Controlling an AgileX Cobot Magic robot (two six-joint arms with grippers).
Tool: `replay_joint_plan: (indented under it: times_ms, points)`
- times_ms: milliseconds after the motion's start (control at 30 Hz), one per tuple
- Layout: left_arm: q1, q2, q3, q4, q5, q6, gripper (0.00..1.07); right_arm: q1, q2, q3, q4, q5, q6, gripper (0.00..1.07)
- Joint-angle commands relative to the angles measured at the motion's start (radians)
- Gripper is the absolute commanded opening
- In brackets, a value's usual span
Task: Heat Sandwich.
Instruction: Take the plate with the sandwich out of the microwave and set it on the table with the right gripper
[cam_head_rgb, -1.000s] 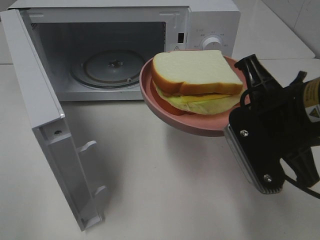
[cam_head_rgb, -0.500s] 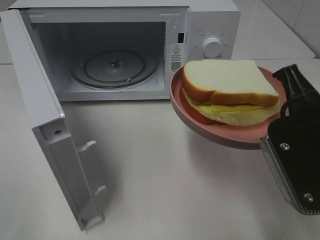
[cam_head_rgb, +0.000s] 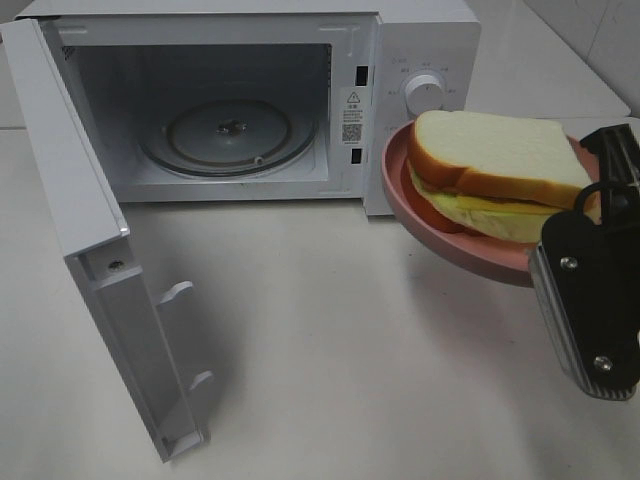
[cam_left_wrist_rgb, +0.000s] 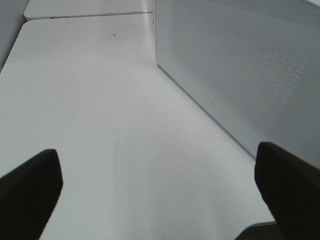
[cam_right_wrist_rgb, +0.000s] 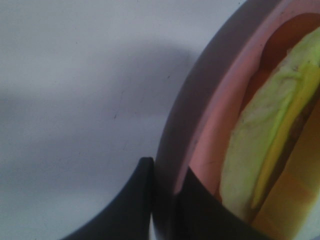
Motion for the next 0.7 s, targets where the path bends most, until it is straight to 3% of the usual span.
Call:
replay_joint_plan:
  times_ms: [33,700]
  points:
    - [0.002,-0.023,0.003,-0.001,-0.007,-0.004,1.03,-0.002,-0.013,0.000,-0.084,0.016,0.094,0.03]
    - [0.002,-0.023,0.003,-0.001,-0.007,-0.004,1.03,-0.002,-0.013,-0.002,-0.202,0.260,0.458,0.03]
